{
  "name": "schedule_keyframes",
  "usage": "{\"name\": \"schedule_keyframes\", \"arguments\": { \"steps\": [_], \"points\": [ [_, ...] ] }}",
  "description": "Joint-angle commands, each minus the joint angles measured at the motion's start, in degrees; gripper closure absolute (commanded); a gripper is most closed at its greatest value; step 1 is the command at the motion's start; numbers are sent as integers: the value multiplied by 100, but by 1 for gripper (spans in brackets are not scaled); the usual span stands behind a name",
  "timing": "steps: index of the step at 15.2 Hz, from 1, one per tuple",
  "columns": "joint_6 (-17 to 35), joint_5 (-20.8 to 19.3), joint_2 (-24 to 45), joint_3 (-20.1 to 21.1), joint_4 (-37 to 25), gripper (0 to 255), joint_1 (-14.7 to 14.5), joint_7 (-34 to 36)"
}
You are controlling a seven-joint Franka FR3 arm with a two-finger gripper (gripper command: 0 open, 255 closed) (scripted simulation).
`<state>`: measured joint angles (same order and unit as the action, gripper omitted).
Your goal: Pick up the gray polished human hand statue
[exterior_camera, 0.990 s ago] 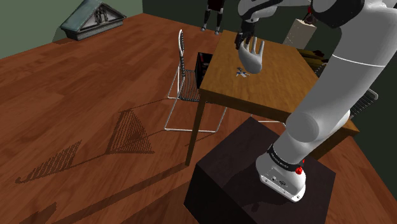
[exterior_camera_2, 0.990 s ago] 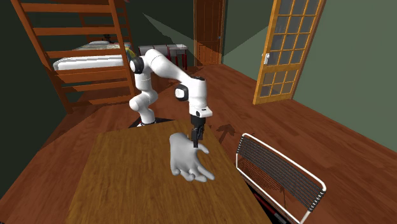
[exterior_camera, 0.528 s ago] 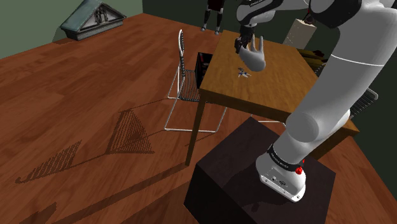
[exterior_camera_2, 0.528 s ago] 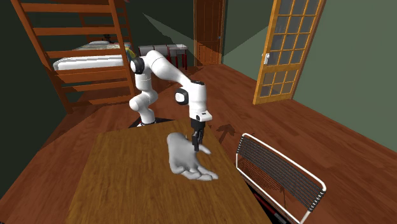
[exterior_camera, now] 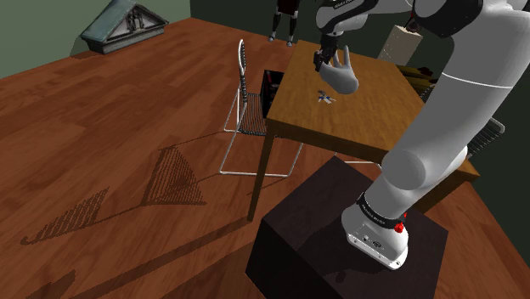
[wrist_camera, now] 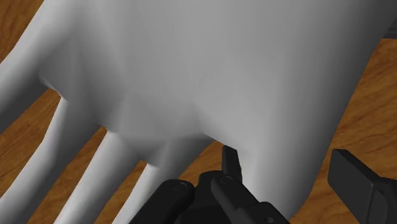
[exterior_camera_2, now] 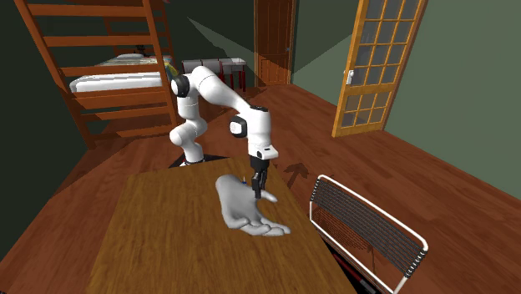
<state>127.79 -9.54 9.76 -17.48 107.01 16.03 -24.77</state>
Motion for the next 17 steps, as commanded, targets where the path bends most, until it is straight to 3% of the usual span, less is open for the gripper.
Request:
{"name": "schedule_keyframes", "arguments": {
  "steps": [1, 17],
  "points": [
    [-62, 0, -12, 2, -46, 255, -3, -12],
    [-1086, 29, -222, 9, -877, 255, -24, -164]
  ]
}}
